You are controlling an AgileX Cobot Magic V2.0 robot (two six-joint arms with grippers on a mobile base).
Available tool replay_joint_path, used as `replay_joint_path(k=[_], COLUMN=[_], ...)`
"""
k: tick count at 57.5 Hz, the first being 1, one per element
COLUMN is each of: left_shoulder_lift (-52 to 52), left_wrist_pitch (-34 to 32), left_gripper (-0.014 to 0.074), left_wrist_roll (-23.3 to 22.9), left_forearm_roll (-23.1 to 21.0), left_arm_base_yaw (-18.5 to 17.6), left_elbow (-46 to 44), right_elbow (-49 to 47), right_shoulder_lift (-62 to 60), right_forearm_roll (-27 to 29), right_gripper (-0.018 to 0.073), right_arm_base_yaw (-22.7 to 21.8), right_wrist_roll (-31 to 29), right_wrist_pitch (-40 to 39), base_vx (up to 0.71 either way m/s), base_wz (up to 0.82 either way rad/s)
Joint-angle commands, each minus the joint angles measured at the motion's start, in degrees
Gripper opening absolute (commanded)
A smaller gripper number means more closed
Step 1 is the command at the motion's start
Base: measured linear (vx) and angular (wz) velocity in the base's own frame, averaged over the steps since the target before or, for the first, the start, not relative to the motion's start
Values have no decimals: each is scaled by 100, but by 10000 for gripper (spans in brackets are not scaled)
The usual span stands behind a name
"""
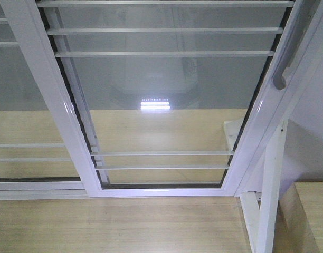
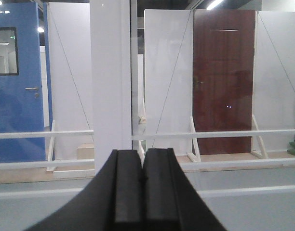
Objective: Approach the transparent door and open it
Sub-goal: 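Approach the door closely, stopping in front of the silver handle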
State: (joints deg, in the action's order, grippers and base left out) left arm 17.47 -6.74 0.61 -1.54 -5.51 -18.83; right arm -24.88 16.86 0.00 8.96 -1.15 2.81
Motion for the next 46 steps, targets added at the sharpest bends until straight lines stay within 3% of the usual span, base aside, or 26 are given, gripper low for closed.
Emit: replay_joint_path(k=[1,9,18,37,46], left_shoulder_lift=[958,2147,2927,3256,3256], left_wrist_pitch=[-295,-182,-421,-604,-606], left_gripper=[4,4,4,13,58], left_wrist_roll=[37,32,32,32,32], left_forearm_roll=[-60,-86,-108,-103,-103], left_arm_base_yaw=[-21,-21,-21,-21,-21], left_elbow=[-844,-1630,-2069,-2115,-2115], right_elbow=[-863,-1595,-1836,-1836,-1836], right_shoulder_lift=[920,2005,2763,3199,3203], right_forearm_roll=[-53,-58,0,0,0], right_gripper=[0,0,0,19,119], right_arm_base_yaw=[-21,-21,-21,-21,-21], right_wrist_roll=[-70,-330,-355,-350,-350], right_wrist_pitch=[87,246,-281,-324,-319], base_vx=[0,0,0,0,0], base_wz=[0,0,0,0,0])
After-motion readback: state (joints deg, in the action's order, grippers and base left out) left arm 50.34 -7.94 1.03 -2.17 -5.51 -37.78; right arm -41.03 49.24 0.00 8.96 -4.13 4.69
